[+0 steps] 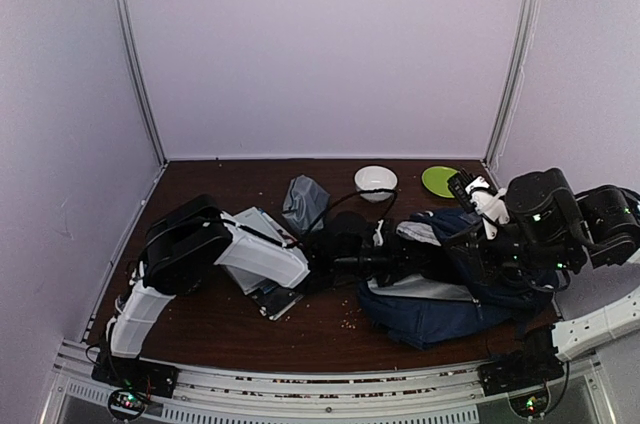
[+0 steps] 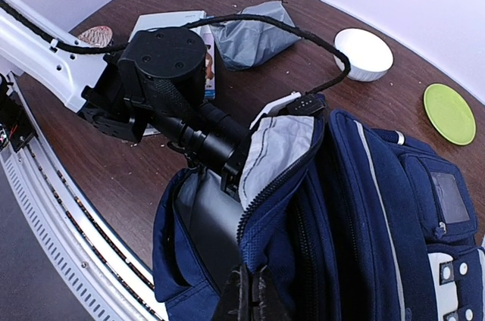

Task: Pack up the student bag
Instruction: Place the personal item in the student bag.

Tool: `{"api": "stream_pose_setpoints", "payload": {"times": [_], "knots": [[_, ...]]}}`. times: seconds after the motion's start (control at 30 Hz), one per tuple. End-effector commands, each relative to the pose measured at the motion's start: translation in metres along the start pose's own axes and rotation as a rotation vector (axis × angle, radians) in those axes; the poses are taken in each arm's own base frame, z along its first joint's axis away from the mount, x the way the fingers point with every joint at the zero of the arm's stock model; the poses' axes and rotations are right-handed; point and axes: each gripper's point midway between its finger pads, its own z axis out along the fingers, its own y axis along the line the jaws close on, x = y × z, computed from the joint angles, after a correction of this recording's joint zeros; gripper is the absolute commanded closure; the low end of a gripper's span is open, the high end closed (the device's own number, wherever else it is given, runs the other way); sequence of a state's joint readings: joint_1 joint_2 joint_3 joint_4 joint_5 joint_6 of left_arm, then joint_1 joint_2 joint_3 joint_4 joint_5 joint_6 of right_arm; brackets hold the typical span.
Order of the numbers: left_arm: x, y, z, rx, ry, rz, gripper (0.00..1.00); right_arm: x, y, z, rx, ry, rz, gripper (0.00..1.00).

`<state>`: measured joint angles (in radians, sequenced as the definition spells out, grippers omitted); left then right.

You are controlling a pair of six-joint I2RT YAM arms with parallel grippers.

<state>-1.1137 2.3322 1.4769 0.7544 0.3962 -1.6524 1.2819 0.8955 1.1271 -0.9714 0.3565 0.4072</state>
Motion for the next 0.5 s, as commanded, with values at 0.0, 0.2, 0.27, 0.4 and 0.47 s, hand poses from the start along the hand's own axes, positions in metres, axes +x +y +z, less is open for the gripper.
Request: {"api": "stream_pose_setpoints", "payload": {"times": [0.0,0.2,0.27,0.4,0.47], "knots": [[0.011,-0.107,-0.004,0.326,0.069,0.141,0.62,-0.028,0.007,-0.016,-0.073,-0.116,0.055,1.00],[0.017,-0.102,-0.025,0.260,0.056,0.187,0.29,-0.028,0.003,-0.006,-0.033,-0.148,0.101,1.00],[0.022,-0.098,-0.035,0.227,0.052,0.208,0.23,-0.030,0.003,-0.002,-0.018,-0.162,0.113,1.00],[0.029,-0.091,-0.053,0.164,0.049,0.233,0.11,-0.036,0.001,0.003,0.006,-0.203,0.142,1.00],[0.033,-0.084,-0.059,0.119,0.060,0.256,0.03,-0.037,-0.002,0.006,0.030,-0.217,0.157,1.00]]}}
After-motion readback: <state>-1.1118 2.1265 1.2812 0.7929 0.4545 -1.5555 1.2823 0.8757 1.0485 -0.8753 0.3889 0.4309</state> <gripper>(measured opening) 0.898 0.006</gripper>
